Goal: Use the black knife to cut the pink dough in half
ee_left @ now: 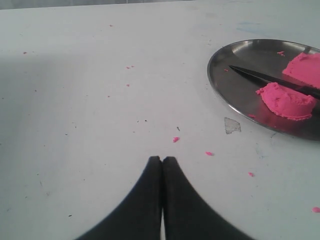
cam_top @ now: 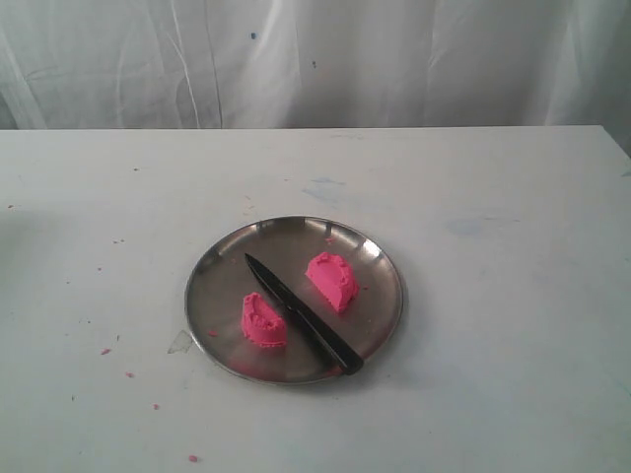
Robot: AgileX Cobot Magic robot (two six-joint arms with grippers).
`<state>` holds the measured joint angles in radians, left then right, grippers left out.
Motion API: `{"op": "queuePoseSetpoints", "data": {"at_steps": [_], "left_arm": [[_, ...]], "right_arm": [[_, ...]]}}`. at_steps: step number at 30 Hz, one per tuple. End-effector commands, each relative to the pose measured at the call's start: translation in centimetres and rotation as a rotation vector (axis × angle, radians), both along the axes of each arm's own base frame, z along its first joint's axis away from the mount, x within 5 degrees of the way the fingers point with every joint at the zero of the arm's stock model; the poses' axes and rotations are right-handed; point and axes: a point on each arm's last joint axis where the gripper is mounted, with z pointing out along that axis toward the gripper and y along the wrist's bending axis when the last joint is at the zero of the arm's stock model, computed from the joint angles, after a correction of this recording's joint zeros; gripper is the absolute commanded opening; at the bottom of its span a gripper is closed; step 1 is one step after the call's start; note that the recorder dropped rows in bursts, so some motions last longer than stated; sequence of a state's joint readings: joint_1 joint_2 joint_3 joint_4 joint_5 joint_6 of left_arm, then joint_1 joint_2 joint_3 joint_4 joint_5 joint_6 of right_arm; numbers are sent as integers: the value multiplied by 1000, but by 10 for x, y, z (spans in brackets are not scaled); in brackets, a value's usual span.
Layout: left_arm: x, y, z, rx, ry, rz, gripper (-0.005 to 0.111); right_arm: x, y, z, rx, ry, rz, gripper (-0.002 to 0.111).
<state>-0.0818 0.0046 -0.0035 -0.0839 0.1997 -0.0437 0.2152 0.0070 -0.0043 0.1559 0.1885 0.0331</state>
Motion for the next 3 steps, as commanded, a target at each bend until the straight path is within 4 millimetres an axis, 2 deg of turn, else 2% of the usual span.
{"op": "queuePoseSetpoints", "data": {"at_steps": [1,3], "left_arm": [[0,0,-1,-9,2,1,0],[0,0,-1,-9,2,1,0]], "right_arm": [[0,-1,-1,-3,-7,-8,0],[0,-1,-1,-3,-7,-8,0]]}}
